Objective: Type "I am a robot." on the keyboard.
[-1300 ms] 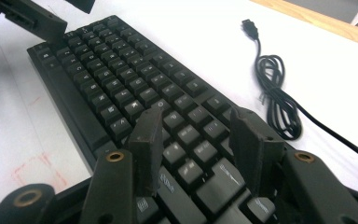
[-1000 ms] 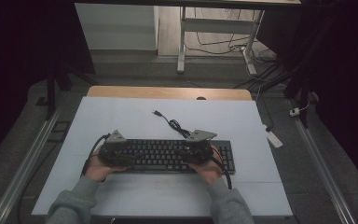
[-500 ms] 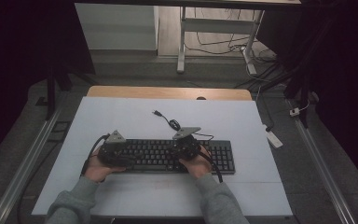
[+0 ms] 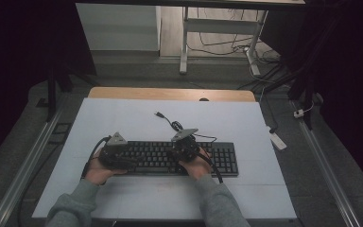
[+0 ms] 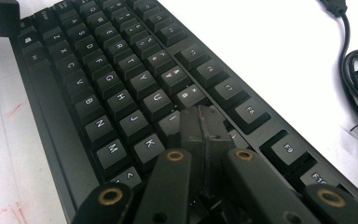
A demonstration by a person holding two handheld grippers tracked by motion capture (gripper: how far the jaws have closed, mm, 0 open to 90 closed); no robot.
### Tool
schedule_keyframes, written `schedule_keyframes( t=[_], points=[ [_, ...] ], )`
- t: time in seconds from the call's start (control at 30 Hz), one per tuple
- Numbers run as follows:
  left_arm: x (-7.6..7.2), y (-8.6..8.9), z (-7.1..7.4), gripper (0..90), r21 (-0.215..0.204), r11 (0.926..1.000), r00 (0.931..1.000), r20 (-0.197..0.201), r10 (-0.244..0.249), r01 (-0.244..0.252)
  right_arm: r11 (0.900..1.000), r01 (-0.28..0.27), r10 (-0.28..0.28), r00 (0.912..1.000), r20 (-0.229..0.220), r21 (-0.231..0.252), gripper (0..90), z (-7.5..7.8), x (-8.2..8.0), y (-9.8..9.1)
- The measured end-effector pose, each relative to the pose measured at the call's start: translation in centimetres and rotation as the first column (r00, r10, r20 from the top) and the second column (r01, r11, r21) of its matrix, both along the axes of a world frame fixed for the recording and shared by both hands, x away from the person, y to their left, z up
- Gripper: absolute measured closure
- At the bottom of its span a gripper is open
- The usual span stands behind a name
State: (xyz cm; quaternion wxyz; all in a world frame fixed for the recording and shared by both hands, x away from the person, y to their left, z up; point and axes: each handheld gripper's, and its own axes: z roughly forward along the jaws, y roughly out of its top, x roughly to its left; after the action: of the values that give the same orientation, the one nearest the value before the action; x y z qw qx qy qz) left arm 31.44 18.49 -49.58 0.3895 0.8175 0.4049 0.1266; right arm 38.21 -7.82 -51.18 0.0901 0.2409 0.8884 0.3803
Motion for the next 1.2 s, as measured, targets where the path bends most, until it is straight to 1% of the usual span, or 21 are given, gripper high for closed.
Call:
schedule_keyframes(
  t=[0.23, 0.3, 0.37, 0.4, 0.43, 0.57, 0.63, 0.8, 0.87, 1.03, 1.2],
  points=[
    [0.0, 0.0, 0.0, 23.7, 0.002, 1.0000, 1.0000, 0.001, -0.002, 0.002, 1.0000, 0.000, -0.001, 1.0000, -0.003, -0.002, 89.7, -0.1, 0.1, 0.1],
    [0.0, 0.0, 0.0, 23.7, 0.003, 1.0000, 1.0000, 0.001, -0.003, 0.003, 0.9999, -0.002, 0.002, 1.0000, -0.004, -0.015, 89.7, -0.2, 0.1, 0.1],
    [0.0, 0.0, 0.0, 23.7, 0.001, 1.0000, 1.0000, 0.002, -0.001, 0.001, 1.0000, 0.000, 0.000, 1.0000, -0.008, -0.005, 89.7, -0.2, 0.1, 0.0],
    [0.0, 0.0, 0.0, 23.7, 0.002, 1.0000, 1.0000, 0.001, 0.000, 0.000, 1.0000, 0.000, 0.000, 1.0000, -0.007, -0.005, 89.7, -0.2, 0.1, 0.0],
    [0.0, 0.0, 0.0, 23.7, 0.001, 1.0000, 1.0000, 0.002, 0.002, -0.002, 1.0000, -0.004, 0.004, 1.0000, 0.006, -0.006, 89.6, 0.0, 0.0, 0.0],
    [0.0, 0.1, 0.0, 23.8, -0.001, 0.9999, 0.9999, 0.006, 0.010, -0.010, 0.9991, -0.001, 0.000, 0.9997, 0.026, 0.042, 89.6, 0.8, -0.4, -0.6],
    [0.0, 0.2, 0.0, 24.2, 0.000, 0.9999, 0.9999, 0.008, 0.012, -0.012, 0.9988, -0.003, 0.002, 0.9995, 0.031, 0.049, 89.4, 1.3, -0.7, -1.1],
    [0.0, 0.1, 0.0, 25.5, 0.004, 0.9997, 0.9997, 0.008, 0.024, -0.024, 0.9969, 0.018, -0.023, 0.9972, 0.071, 0.076, 70.2, 1.9, -2.0, -3.0],
    [0.1, 0.1, 0.0, 26.1, 0.006, 0.9995, 0.9995, 0.008, 0.031, -0.031, 0.9957, 0.035, -0.042, 0.9956, 0.084, 0.086, 65.0, 2.1, -2.5, -4.0],
    [0.2, 0.0, -0.1, 27.9, 0.004, 0.9995, 0.9995, 0.006, 0.032, -0.032, 0.9894, 0.067, -0.079, 0.9929, 0.090, 0.129, 57.7, 2.2, -3.3, -6.7],
    [0.2, -0.2, -0.1, 30.3, -0.007, 0.9996, 0.9996, 0.006, 0.029, -0.029, 0.9856, 0.093, -0.108, 0.9888, 0.103, 0.142, 54.4, 2.2, -4.0, -8.8]
  ],
)
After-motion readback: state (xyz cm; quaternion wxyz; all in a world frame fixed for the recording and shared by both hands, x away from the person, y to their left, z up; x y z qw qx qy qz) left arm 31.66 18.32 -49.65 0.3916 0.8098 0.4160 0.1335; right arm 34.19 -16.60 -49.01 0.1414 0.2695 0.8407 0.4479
